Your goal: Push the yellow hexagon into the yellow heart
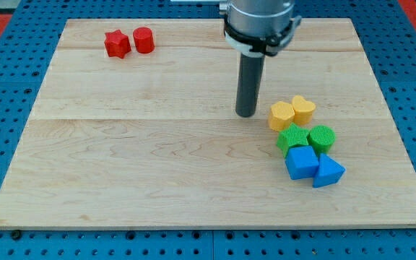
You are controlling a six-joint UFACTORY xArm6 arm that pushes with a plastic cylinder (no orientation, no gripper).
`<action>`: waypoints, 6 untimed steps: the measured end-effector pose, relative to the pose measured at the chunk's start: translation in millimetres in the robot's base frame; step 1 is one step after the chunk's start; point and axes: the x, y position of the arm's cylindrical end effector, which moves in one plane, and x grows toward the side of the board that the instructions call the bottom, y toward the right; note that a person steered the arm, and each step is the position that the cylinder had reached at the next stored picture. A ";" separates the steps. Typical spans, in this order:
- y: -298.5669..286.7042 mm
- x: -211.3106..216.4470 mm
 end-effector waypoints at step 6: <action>-223.5 -215.3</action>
